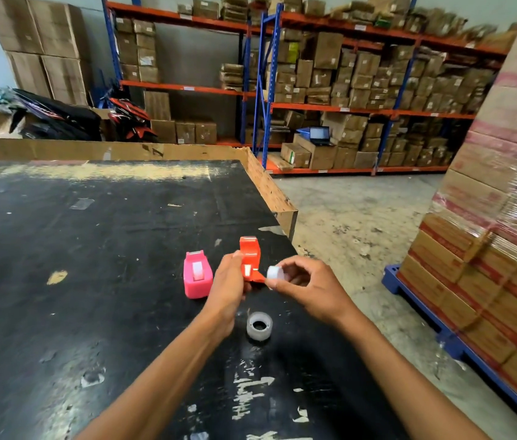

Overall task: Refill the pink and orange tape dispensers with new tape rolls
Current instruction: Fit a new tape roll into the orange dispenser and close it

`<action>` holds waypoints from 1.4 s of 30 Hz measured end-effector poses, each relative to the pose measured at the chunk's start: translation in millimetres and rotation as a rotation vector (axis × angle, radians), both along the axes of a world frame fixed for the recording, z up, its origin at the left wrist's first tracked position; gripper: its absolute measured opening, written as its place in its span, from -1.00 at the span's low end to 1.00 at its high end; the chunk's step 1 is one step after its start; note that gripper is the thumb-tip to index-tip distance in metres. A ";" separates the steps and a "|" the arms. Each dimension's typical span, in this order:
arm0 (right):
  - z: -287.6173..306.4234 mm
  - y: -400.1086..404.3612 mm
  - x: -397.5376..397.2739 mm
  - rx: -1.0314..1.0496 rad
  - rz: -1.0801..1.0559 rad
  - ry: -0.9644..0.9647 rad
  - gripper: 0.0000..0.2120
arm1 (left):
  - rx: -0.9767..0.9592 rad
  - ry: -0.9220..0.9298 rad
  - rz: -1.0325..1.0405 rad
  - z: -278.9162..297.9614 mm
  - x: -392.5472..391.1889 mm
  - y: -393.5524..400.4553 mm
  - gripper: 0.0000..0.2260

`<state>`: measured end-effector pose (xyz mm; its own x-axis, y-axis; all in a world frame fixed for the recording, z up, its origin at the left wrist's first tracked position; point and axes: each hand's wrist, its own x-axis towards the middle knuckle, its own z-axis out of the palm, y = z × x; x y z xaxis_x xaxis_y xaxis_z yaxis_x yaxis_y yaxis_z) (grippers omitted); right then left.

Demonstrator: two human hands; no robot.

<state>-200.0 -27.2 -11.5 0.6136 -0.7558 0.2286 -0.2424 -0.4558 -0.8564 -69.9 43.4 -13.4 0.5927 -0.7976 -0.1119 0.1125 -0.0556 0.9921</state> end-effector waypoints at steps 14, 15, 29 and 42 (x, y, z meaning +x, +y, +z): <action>-18.3 -0.1 7.8 -0.289 0.066 0.808 -0.41 | 0.003 0.216 0.012 -16.5 15.5 31.9 -0.75; -20.5 3.4 13.3 -0.317 0.086 0.808 -0.42 | -0.006 0.228 0.006 -17.6 16.5 33.7 -0.74; 1.9 21.6 33.3 0.249 0.186 -0.093 -0.77 | -0.099 0.241 0.042 -17.9 32.6 65.4 -0.80; 8.9 39.1 35.6 0.215 0.354 -0.158 -0.60 | -0.164 0.210 -0.030 -9.9 31.9 72.7 -0.74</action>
